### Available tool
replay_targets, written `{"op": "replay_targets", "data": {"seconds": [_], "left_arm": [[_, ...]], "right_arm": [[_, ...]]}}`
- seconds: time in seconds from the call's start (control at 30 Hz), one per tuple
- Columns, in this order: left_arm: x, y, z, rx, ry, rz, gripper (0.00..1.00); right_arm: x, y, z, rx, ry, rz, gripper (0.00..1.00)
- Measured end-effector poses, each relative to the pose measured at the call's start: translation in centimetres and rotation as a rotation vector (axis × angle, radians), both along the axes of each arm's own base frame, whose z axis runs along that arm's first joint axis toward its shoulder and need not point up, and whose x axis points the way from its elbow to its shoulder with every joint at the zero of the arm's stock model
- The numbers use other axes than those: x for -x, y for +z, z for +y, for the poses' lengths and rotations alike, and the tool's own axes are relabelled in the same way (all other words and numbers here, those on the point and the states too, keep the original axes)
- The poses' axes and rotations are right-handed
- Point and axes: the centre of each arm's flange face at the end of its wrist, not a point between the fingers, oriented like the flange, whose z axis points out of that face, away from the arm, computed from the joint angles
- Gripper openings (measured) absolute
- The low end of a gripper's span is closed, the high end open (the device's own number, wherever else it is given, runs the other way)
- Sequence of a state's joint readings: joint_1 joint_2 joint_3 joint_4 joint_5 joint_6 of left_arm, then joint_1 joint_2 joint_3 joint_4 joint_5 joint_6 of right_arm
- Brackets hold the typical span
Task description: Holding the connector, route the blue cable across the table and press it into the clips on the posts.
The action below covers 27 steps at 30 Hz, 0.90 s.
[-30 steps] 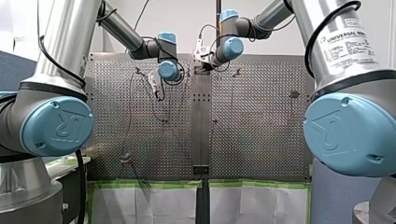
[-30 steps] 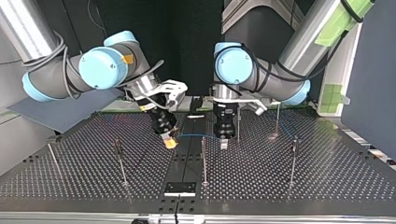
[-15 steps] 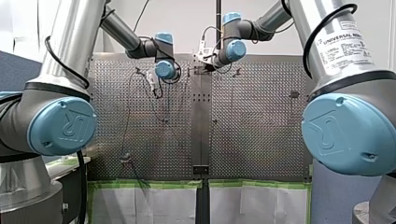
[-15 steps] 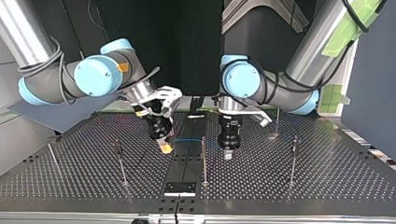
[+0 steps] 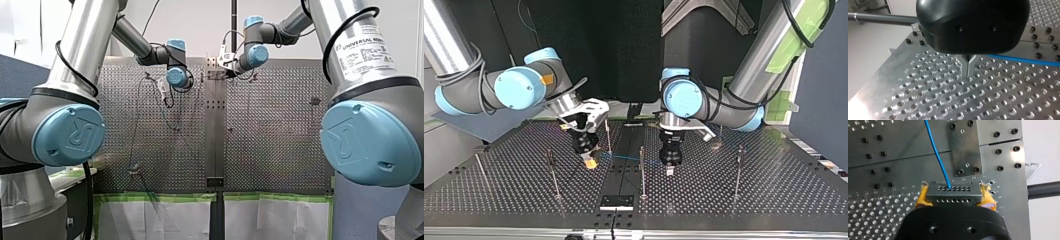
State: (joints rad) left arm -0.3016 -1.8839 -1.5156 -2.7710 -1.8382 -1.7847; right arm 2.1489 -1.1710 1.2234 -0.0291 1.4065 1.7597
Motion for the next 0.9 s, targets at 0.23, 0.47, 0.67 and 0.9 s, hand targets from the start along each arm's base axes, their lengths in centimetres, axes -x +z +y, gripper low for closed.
{"op": "replay_targets", "data": {"seconds": [0.23,0.47,0.67,0.9], "left_arm": [[0.1,0.0,0.0,-0.001,0.015,0.005,0.0],[0.2,0.0,-0.2,0.001,0.013,0.003,0.0],[0.3,0.0,-0.3,0.002,0.01,0.003,0.0],[0.7,-0.2,-0.5,-0.011,0.013,0.025,0.29]], "right_arm": [[0.4,-1.2,-1.5,-0.004,0.003,0.001,0.0],[0.8,-2.2,-3.4,-0.011,-0.003,0.004,0.0],[0.6,-2.1,-4.0,-0.004,0.008,0.0,0.0],[0.5,-1.9,-4.1,0.001,0.017,0.0,0.0]]}}
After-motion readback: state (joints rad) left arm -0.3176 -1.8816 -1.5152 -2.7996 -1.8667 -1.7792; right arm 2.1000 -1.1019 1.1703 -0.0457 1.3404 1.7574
